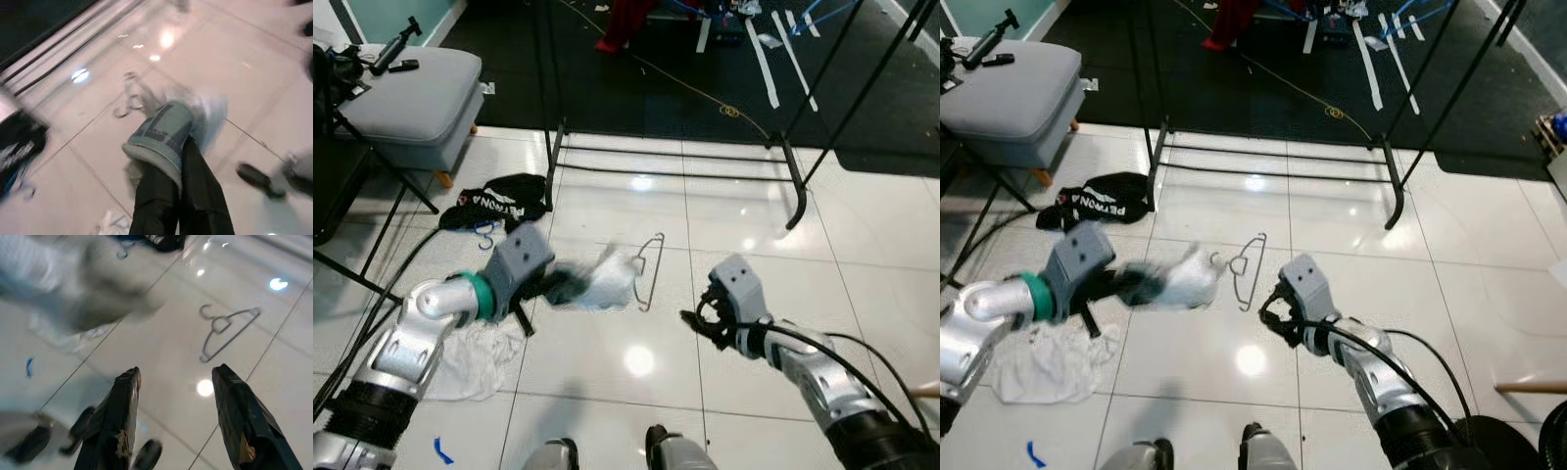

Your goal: Hang hanger

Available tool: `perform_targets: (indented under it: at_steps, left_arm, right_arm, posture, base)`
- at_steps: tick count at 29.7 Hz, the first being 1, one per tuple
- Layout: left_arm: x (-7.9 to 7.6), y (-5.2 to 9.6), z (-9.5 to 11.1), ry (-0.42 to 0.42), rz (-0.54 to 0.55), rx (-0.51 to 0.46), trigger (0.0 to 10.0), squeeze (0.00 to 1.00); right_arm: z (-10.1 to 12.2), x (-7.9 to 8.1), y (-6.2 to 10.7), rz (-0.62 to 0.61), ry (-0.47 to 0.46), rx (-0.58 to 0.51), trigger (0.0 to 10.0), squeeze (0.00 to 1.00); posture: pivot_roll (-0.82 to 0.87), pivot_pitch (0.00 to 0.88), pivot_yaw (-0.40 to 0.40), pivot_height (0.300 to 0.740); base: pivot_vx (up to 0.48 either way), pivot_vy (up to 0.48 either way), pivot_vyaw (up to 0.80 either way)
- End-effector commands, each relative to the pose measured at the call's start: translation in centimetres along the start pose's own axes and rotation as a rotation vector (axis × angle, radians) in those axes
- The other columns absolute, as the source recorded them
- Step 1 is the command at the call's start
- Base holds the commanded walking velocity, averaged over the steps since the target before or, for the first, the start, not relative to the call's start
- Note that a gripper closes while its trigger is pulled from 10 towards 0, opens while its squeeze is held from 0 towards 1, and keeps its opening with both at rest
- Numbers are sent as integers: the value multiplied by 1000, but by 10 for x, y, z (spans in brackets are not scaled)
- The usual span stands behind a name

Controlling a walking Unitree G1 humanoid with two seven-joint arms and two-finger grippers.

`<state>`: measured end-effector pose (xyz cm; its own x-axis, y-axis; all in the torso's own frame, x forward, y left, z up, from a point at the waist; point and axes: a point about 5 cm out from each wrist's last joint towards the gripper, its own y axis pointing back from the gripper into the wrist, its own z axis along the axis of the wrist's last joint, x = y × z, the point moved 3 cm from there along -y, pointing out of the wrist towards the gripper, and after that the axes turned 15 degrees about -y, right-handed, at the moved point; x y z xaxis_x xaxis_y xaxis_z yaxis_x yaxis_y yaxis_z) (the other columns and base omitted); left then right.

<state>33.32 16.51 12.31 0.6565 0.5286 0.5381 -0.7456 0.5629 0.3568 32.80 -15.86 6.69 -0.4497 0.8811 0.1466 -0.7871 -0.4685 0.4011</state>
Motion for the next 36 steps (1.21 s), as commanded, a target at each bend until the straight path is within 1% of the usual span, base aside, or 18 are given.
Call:
perform_targets:
  at_steps: [1,6,7,8,9,11,12,13,14,16,17,18,21,27,31,32,33,36]
  left_arm:
    - [16,-1,0,109,134,8,0,0]
    - [29,0,-6,31,246,78,0,0]
    - [42,3,-5,-106,356,123,0,0]
    - [42,3,-5,-106,356,123,0,0]
    - [51,5,3,-262,433,125,235,0]
    - [51,5,3,-262,433,125,235,0]
    - [54,6,14,-416,472,106,0,0]
    - [54,6,14,-416,472,106,0,0]
    - [58,8,23,-547,520,97,0,0]
    - [58,8,23,-547,520,97,0,0]
    - [59,10,32,-670,558,78,0,0]
    - [59,10,32,-670,558,78,0,0]
    - [36,0,40,-799,418,-8,78,0]
    - [31,-2,37,-810,406,-17,0,0]
    - [37,0,40,-867,494,-19,0,0]
    - [32,-1,47,-879,488,-84,0,0]
    - [16,-5,51,-829,383,-173,0,0]
    - [2,-7,53,-806,293,-238,0,0]
  right_arm:
    - [2,-6,0,-58,-27,-42,10000,0]
    - [6,-11,0,-106,-49,-80,10000,0]
    - [10,-16,0,-149,-67,-113,10000,0]
    - [10,-16,0,-149,-67,-113,10000,0]
    - [12,-19,0,-175,-75,-137,10000,0]
    - [12,-19,0,-175,-75,-137,10000,0]
    - [15,-19,0,-185,-74,-152,10000,0]
    - [15,-19,0,-185,-74,-152,10000,0]
    - [17,-18,-1,-192,-66,-165,10000,0]
    - [17,-18,-1,-192,-66,-165,10000,0]
    - [18,-18,-1,-198,-56,-174,10000,0]
    - [18,-18,-1,-198,-56,-174,10000,0]
    - [18,-16,-3,-201,-39,-182,10000,0]
    - [18,-14,-4,-203,-29,-184,10000,0]
    - [21,-10,-7,-195,-10,-209,10000,0]
    - [27,-4,-9,-164,-14,-247,10000,0]
    - [39,10,-11,-73,-15,-320,10000,0]
    - [48,21,-11,-2,-12,-377,10000,0]
  posture:
    - [-19,74,29,740]
    - [-14,76,29,740]
    - [-14,78,30,740]
    - [-14,78,30,740]
    - [-14,82,34,740]
    - [-14,82,34,740]
    - [-15,83,36,740]
    - [-15,83,36,740]
    - [-19,85,41,740]
    - [-19,85,41,740]
    - [-20,84,41,740]
    - [-20,84,41,740]
    - [-13,88,38,740]
    - [-16,90,42,740]
    - [-12,92,42,740]
    - [-8,91,43,740]
    - [-7,90,47,740]
    - [-7,90,49,740]
  base:
    - [0,0,0]
    - [0,0,0]
    - [0,0,0]
    - [0,0,0]
    - [0,0,0]
    - [0,0,0]
    - [0,0,0]
    - [0,0,0]
    - [0,0,0]
    - [0,0,0]
    - [0,0,0]
    - [0,0,0]
    - [0,0,0]
    - [0,0,0]
    - [0,0,0]
    - [0,0,0]
    - [0,0,0]
    - [0,0,0]
